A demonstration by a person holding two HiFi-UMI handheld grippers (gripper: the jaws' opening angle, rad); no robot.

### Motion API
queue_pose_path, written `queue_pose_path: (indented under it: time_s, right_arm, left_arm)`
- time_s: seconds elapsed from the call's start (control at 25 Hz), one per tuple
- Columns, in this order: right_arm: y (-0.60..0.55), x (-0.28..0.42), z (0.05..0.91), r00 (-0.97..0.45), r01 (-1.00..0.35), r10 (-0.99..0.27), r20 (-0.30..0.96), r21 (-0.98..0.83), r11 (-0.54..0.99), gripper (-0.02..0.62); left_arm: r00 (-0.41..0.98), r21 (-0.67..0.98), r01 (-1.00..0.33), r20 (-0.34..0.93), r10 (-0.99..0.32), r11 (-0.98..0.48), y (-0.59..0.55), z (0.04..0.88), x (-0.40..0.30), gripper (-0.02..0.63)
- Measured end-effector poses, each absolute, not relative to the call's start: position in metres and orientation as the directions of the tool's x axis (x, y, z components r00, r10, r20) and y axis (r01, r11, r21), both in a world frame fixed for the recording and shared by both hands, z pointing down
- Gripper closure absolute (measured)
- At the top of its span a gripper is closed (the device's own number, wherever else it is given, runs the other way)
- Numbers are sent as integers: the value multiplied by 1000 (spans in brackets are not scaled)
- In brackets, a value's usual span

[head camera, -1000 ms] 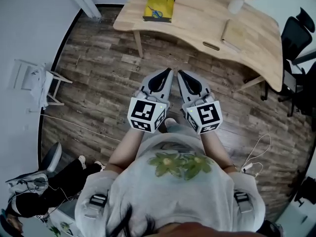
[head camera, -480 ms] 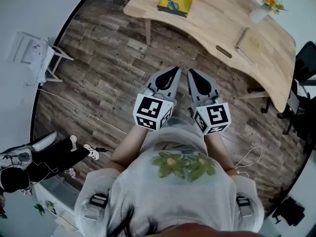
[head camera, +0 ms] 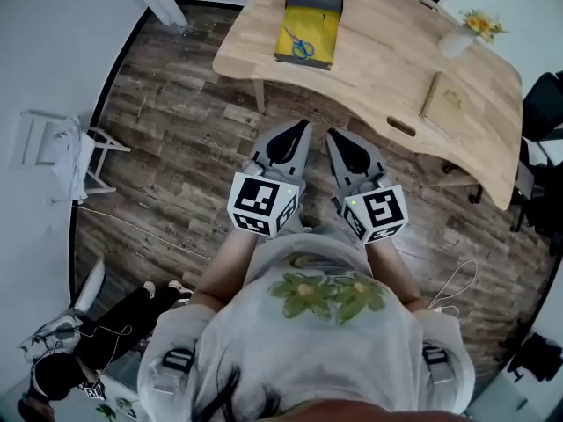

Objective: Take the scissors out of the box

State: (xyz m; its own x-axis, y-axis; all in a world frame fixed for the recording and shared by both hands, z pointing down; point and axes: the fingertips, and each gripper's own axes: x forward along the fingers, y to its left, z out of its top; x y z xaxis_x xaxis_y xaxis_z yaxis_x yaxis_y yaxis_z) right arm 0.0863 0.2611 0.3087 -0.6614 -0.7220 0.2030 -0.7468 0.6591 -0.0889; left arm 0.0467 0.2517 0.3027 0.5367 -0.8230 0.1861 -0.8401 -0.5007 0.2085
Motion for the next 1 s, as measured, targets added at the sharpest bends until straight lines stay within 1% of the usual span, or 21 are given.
queue_pose_path:
  time_s: [0.12,0.32,0.48,0.64,0.72,1.0]
  right_arm:
    - [228,72,312,-640,-764,-735,224,-89,639,589]
    - [180,51,329,-615,-782,-737,281,-94,616,589]
    - [151,30,332,-628,-776,-733,262,-132,617,589]
    - [135,18,339,-651,-755,-711,266,-125,644,589]
    - [132,17,340,-656,-750,-704,274,-125,650,589]
    - [105,22,346,-633,-769,-720,282,-124,627,589]
  left_arm:
    - [571,182,-820,187,-799,-543,219,306,36,600]
    - [585,196,-810,204,-785,-553,172,317,9,600]
    - [588,214,-808,222,-778,-550,143,333,-12,600]
    - [587,224,-808,251,-769,-544,120,351,-21,600]
    - [590,220,-807,267,-762,-548,116,355,-22,600]
    - [589,192,-808,258,-766,-556,94,351,-29,600]
